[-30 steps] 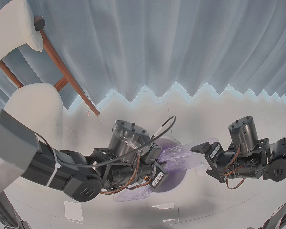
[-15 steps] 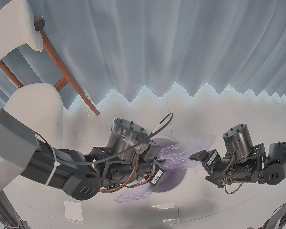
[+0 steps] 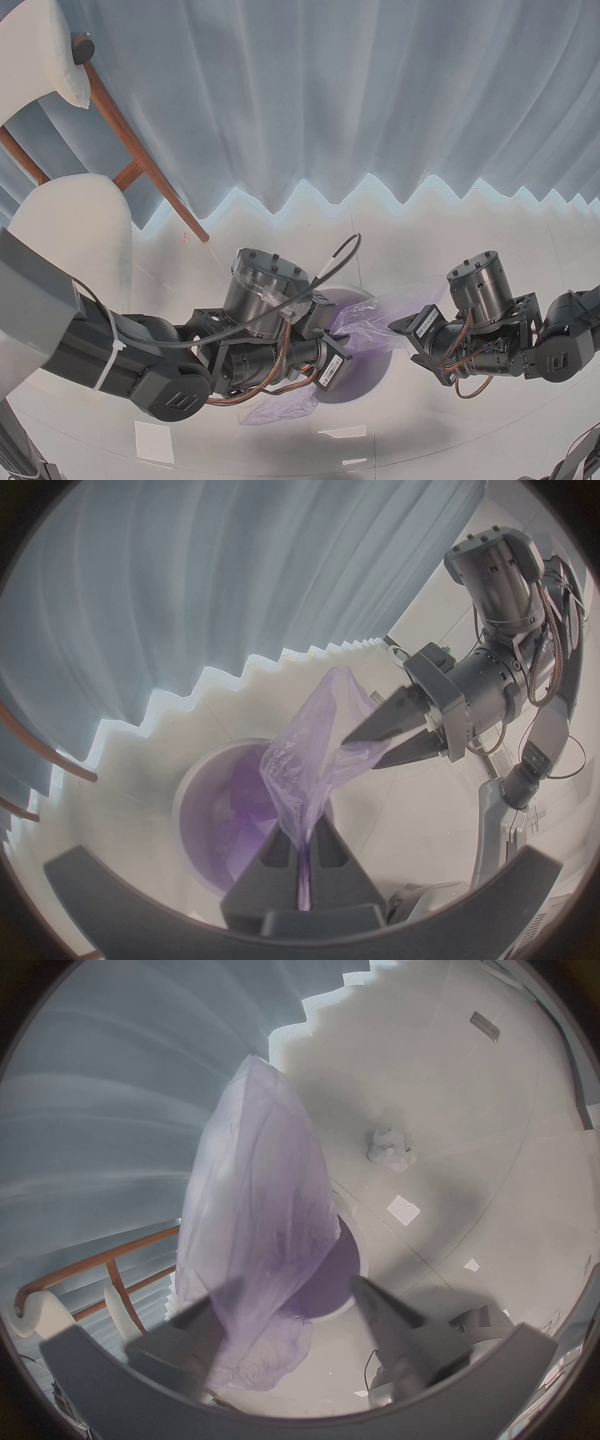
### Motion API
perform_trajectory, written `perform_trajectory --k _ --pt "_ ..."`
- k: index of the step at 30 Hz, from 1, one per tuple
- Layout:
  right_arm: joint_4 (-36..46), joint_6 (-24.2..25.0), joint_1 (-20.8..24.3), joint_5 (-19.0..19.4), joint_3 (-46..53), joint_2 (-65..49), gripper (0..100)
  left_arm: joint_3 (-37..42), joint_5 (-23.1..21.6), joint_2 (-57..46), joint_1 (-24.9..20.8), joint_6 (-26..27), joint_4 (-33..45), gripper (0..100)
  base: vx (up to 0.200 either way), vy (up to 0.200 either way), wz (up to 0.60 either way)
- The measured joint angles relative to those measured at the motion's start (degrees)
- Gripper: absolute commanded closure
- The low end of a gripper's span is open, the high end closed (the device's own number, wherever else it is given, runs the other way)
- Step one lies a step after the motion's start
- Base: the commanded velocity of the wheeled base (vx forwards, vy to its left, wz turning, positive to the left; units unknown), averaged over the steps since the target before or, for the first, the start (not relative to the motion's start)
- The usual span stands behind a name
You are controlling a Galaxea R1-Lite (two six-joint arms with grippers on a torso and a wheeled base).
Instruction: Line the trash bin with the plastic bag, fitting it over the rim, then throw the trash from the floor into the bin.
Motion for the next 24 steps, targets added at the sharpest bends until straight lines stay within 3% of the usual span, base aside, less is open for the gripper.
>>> perform_trajectory --k 5,11,12,17,24 --pt "-1.7 -0.7 0.2 0.1 0.1 0.6 100 0.2 0.0 -0.4 0.0 -2.9 0.0 100 0.000 0.000 0.00" --pt "-5.0 -6.1 0.2 0.4 0.2 1.3 100 0.4 -0.4 -1.0 0.0 -3.8 -0.1 100 0.000 0.000 0.00" --pt "-5.4 -7.1 0.2 0.6 0.2 1.4 100 0.6 -0.7 -1.1 0.0 -3.9 -0.1 0 0.000 0.000 0.00" --pt "-8.0 -12.5 -0.1 3.3 0.2 1.5 100 1.1 -1.2 -2.1 0.0 -6.1 -0.5 0 0.000 0.000 0.00" --pt "-13.4 -27.1 -3.3 12.9 4.0 0.2 100 3.0 -1.0 -5.2 0.0 -11.9 -0.5 0 0.000 0.000 0.00"
